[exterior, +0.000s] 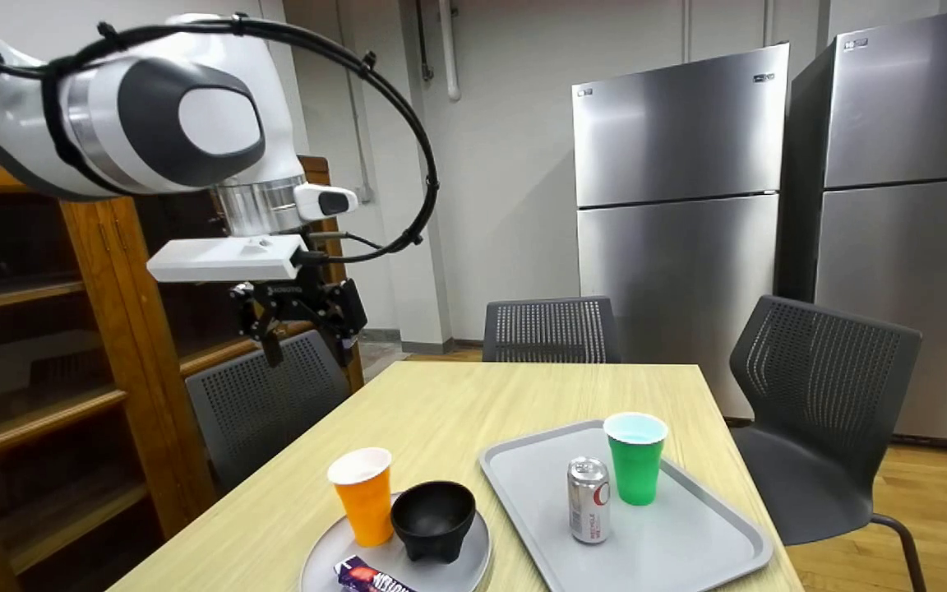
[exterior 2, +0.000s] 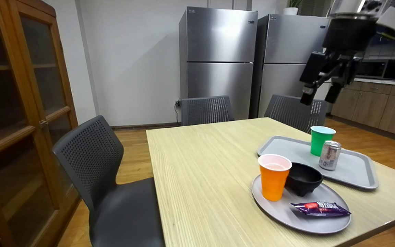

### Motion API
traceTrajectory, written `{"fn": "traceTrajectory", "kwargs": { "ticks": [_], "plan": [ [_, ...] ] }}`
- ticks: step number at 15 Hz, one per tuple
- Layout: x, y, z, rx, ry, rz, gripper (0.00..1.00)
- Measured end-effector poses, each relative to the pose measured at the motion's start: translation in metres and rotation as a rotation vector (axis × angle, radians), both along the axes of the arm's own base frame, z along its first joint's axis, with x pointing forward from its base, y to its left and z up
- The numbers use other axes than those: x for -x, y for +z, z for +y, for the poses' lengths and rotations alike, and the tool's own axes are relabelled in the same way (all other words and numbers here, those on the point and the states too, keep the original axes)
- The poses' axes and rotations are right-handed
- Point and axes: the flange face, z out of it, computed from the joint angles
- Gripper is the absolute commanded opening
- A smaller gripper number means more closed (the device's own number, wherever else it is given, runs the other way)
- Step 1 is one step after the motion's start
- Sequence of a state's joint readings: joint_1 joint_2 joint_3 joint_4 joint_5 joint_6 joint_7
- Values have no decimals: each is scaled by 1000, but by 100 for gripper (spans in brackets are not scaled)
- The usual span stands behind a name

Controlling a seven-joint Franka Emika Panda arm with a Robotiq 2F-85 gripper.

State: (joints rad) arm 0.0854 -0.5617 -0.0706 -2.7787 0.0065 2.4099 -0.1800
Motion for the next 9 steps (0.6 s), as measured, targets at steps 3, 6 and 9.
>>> {"fn": "traceTrajectory", "kwargs": {
  "ticks": [3,6,9],
  "plan": [
    [-20,-24,15,13,34,-24,100],
    [-39,-47,26,16,54,-33,100],
    [-58,-68,37,3,57,-22,100]
  ]
}}
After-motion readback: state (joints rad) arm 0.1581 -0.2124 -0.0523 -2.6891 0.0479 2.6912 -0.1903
